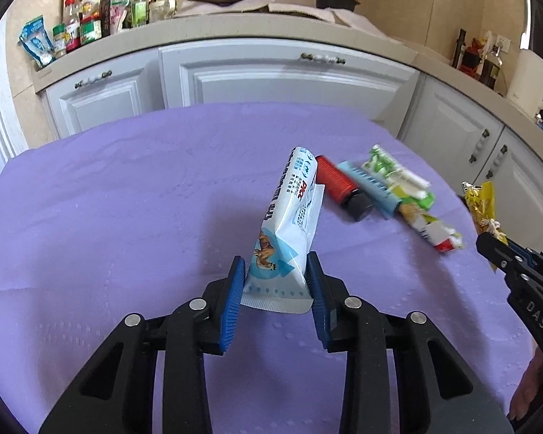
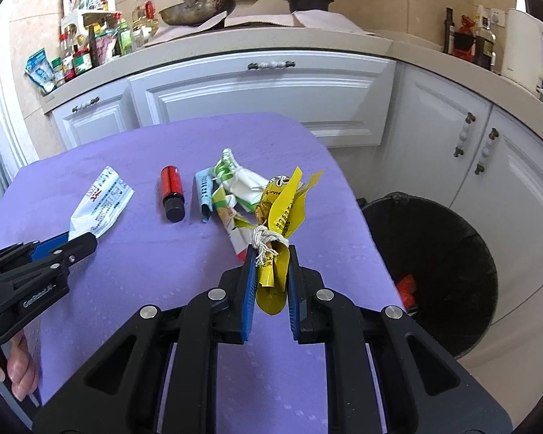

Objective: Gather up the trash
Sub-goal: 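Carry both items over the bin and open both grippers to drop them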

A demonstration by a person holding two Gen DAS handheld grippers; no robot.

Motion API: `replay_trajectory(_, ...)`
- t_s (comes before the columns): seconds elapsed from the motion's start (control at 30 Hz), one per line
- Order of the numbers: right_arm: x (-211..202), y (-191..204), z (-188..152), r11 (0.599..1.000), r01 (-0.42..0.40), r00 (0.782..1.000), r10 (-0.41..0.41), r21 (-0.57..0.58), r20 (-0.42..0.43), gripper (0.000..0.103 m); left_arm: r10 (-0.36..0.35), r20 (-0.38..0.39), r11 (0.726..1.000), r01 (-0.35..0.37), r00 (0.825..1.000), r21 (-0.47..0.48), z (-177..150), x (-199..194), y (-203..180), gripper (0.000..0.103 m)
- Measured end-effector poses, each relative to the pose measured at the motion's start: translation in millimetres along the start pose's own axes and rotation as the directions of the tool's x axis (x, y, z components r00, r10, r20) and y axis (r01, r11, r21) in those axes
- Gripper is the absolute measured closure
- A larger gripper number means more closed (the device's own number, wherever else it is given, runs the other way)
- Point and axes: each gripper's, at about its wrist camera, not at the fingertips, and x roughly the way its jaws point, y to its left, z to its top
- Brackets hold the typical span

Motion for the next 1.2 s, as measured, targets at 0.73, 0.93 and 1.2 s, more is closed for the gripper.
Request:
replay_trajectory(0.73, -42, -93, -2, 0.972, 0.197, 0.975, -0.208, 0.126, 0.079, 0.088, -0.191, 0.121, 0.973, 0.172, 0.974, 0.151, 22, -29, -121, 0.068)
replay_trajectory(0.93, -44, -120, -4, 0.959, 0.232, 0.965, -0.248, 0.161, 0.081, 0.088, -0.215, 0.117, 0.964, 0.191, 0.969, 0.186, 26, -21, -152, 0.068)
replay_trajectory(1.2, -37, -146, -5, 0.948, 0.255, 0.959, -0.272, 0.191, 0.073, 0.088, -0.218, 0.095, 0.956, 0.193, 0.971, 0.221, 28, -5, -179, 0.068)
